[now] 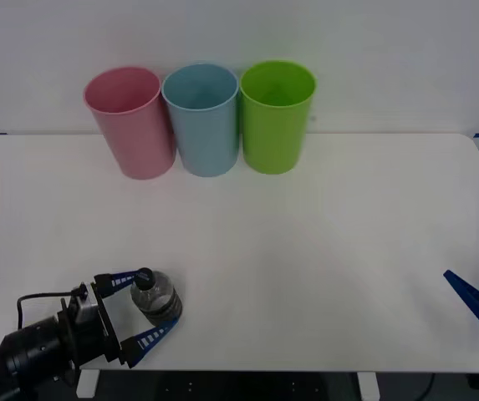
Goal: Grasp the object on the table and drop it into the matching bin: aluminum can to the light blue bin, PET bottle to the pink bin.
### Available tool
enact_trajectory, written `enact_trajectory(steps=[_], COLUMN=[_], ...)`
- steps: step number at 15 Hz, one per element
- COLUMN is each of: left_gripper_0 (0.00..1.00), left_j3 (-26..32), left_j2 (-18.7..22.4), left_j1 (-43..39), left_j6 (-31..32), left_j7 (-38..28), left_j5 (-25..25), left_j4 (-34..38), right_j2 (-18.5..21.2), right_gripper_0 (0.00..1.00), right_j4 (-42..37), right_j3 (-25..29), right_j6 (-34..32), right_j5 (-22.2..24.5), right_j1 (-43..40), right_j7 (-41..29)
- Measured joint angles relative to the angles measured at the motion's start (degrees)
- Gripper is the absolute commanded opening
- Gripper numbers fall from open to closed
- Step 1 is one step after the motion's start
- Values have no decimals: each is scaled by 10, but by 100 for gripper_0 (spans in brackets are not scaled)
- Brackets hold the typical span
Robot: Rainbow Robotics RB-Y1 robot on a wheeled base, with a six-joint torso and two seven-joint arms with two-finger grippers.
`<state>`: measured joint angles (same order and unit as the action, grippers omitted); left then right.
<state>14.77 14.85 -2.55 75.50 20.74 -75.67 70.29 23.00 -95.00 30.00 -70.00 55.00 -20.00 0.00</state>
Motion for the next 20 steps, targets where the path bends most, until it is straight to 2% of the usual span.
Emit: enact_trajectory(steps=[2, 3, 4, 5, 6, 15, 20], left_gripper_0=[100, 68, 30, 12, 0, 0, 0], left_j3=[0, 0, 0, 0, 0, 9, 20], left_j2=[0, 0, 0, 0, 0, 0, 16], left_j1=[0, 0, 0, 0, 0, 0, -18], left_j6=[0, 0, 0, 0, 0, 1, 0], left_j7=[0, 0, 1, 1, 2, 2, -4], left_j5=[0, 0, 0, 0, 0, 8, 55], left_j4=[1, 1, 1, 1, 1, 1, 13], right_j2=[0, 0, 0, 0, 0, 0, 0], right_gripper_0=[100, 100, 100, 100, 100, 100, 100], right_j4=[0, 0, 0, 0, 0, 0, 0], right_j3=[0, 0, 0, 0, 0, 0, 0], right_j6=[0, 0, 0, 0, 0, 0, 0], right_j5=[0, 0, 0, 0, 0, 0, 0], right_j1=[0, 0, 0, 0, 0, 0, 0], right_j7=[0, 0, 0, 0, 0, 0, 0])
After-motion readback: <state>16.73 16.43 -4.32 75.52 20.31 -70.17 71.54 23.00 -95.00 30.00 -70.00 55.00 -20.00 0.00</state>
